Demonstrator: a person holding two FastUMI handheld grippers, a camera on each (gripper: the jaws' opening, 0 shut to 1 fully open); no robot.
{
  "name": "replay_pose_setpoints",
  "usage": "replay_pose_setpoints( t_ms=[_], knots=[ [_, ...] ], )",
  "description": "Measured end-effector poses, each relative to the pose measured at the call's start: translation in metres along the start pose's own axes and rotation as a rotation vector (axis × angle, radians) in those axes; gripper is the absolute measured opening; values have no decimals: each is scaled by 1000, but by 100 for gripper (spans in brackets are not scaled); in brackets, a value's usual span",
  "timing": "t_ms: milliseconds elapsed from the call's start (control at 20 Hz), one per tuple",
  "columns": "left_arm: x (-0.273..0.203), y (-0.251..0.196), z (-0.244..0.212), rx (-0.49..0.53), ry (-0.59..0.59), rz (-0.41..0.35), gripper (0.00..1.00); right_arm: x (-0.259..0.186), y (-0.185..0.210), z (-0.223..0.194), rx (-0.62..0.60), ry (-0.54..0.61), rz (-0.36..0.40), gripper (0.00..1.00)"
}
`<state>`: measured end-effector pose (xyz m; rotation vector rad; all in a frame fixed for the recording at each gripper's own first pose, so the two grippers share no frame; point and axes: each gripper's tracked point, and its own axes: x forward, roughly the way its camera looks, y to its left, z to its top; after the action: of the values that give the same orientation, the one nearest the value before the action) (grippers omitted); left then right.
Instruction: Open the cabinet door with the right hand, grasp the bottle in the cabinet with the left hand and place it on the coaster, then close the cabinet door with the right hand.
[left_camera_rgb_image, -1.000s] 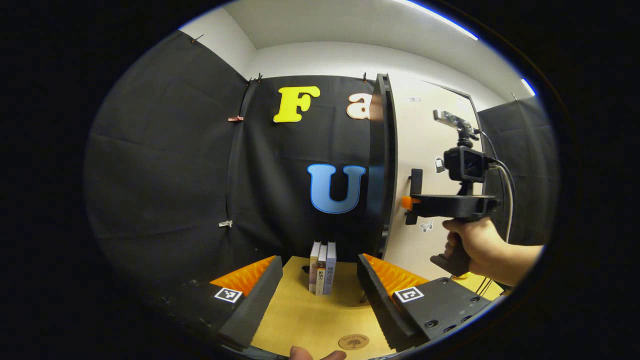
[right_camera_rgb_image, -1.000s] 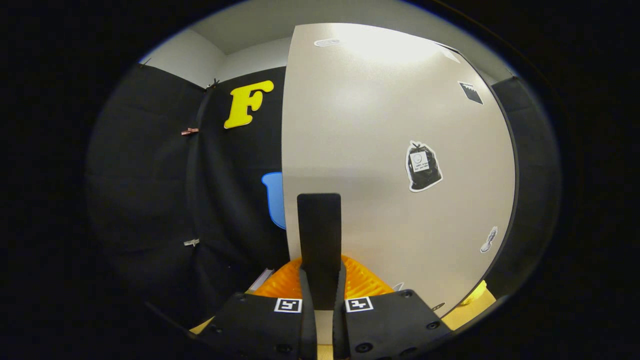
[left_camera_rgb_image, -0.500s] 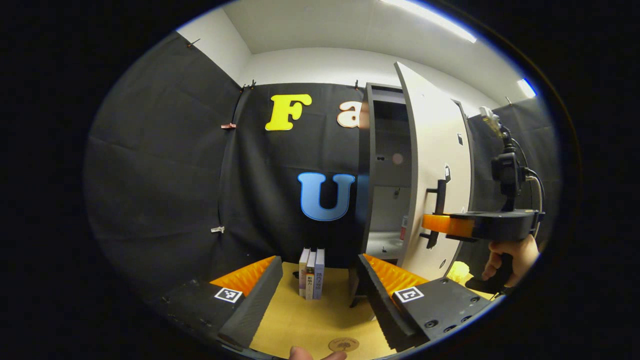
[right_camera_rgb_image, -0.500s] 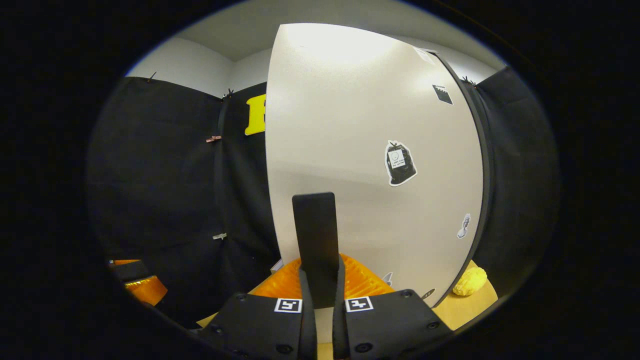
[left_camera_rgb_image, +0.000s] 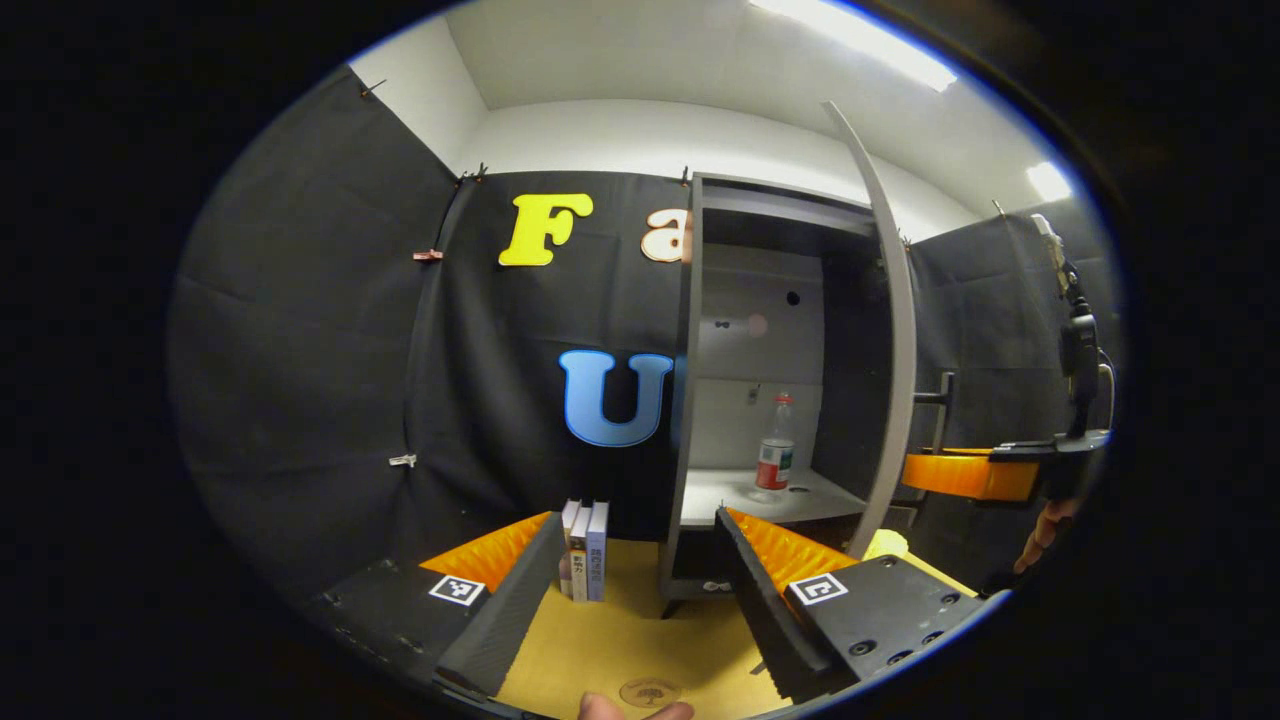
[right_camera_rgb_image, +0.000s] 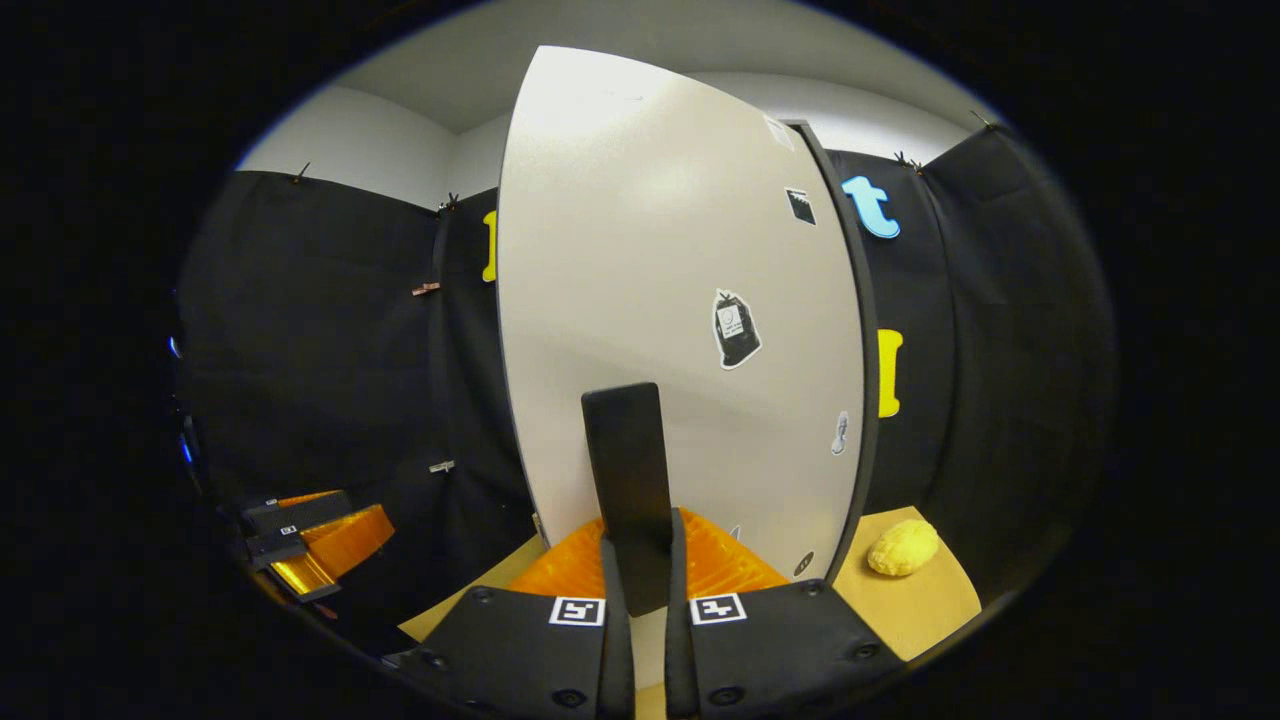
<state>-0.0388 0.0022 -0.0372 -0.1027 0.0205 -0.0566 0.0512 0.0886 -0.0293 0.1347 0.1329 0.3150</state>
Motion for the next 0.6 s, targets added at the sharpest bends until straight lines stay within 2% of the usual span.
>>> replay_pose_setpoints(
  t_ms=[600],
  knots=[
    [11, -64, -7, 22, 13, -91, 95, -49, -76, 8, -41, -30, -196, 15]
  ],
)
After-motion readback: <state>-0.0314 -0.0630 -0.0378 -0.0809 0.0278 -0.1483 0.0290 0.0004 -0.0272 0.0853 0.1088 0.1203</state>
